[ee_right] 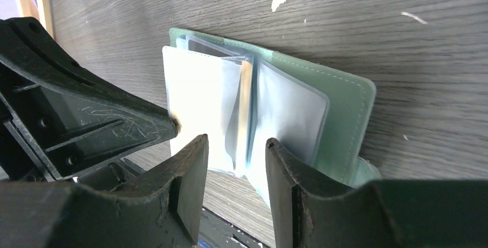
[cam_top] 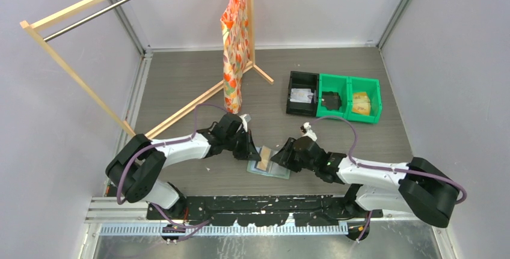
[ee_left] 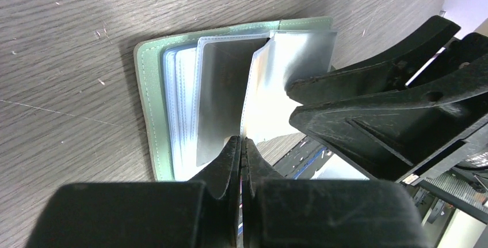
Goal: Take the credit cards out of the card holder
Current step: Remove the credit card from the card holder.
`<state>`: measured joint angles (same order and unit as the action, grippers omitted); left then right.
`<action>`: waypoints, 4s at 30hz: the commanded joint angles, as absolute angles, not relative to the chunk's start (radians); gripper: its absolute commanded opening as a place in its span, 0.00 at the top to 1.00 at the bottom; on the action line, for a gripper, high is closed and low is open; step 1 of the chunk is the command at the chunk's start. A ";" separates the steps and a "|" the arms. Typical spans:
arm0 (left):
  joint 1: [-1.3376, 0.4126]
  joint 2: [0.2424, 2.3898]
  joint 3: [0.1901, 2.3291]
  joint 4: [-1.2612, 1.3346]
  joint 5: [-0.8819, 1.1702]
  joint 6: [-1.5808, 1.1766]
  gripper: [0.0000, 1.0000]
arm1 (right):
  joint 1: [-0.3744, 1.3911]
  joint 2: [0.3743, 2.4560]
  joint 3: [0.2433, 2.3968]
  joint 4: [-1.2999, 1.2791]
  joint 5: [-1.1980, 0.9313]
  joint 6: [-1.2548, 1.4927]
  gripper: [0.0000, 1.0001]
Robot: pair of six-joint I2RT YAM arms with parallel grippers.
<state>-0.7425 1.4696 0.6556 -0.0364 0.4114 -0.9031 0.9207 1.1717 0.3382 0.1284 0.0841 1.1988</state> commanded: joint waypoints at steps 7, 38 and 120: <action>-0.804 1.474 0.731 -0.061 0.363 -0.876 0.99 | 0.923 1.046 0.357 -0.038 0.178 1.178 0.59; -0.846 1.498 0.746 0.053 0.446 -0.920 0.84 | 0.917 1.161 0.314 -0.081 0.238 1.257 0.99; -0.862 1.692 0.796 -0.008 0.382 -0.897 0.83 | 0.873 0.788 0.150 0.091 0.148 1.257 0.69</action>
<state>-0.8639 1.6829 0.7906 -0.0193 0.3904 -0.9089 0.8745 0.8047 0.1448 0.0452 0.1440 1.2430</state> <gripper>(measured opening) 0.169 0.316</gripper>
